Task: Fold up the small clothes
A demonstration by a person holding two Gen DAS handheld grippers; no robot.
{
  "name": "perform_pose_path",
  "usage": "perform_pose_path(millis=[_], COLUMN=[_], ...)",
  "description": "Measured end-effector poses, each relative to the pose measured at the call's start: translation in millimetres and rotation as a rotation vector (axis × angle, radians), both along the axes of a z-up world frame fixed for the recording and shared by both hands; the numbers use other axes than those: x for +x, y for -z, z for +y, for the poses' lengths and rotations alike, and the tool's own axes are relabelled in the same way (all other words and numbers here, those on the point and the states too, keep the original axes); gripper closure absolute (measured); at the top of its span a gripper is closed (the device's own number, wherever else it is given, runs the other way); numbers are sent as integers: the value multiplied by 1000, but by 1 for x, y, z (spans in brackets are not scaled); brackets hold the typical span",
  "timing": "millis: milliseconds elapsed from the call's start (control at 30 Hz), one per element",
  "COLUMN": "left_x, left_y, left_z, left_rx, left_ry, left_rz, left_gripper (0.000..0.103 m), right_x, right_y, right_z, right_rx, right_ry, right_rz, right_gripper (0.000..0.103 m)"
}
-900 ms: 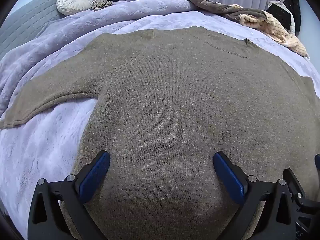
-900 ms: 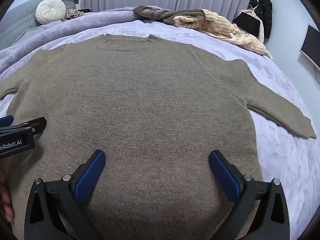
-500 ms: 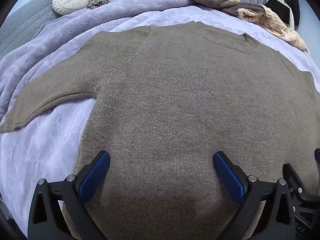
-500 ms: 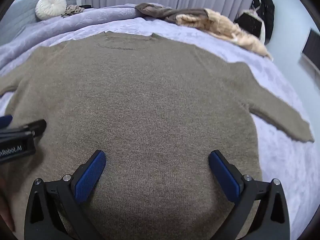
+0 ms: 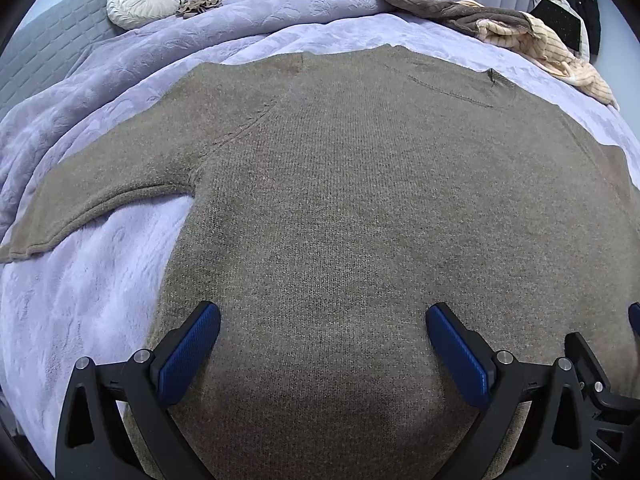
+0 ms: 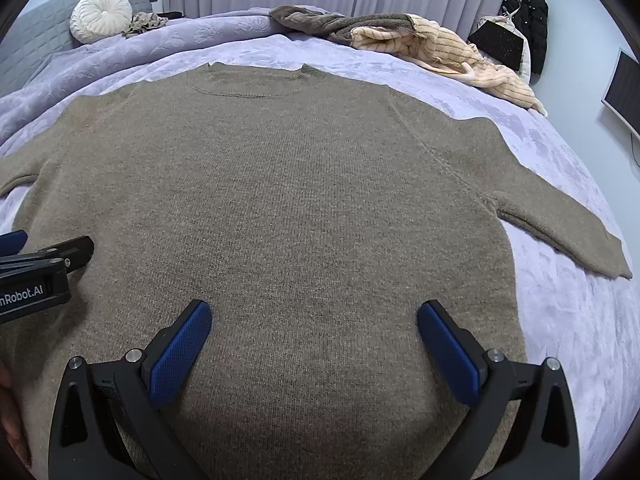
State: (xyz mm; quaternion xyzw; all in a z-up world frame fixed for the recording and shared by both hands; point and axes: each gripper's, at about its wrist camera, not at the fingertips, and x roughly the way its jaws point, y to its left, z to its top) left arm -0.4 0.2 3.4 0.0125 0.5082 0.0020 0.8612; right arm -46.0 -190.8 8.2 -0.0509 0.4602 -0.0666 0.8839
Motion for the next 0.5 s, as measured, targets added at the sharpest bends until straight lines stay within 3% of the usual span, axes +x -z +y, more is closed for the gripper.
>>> perform_pose_path(millis=[267, 500], left_x=[4, 16], left_y=[-1, -2], left_z=[-2, 1], left_rx=[9, -1], left_ry=[17, -2], left_rz=[49, 119], left_gripper=[0, 0], right_x=[1, 17], right_y=[0, 2], right_z=[0, 0], right_rx=[14, 9], right_ry=[4, 1], right_rz=[8, 134], right_gripper=[0, 0])
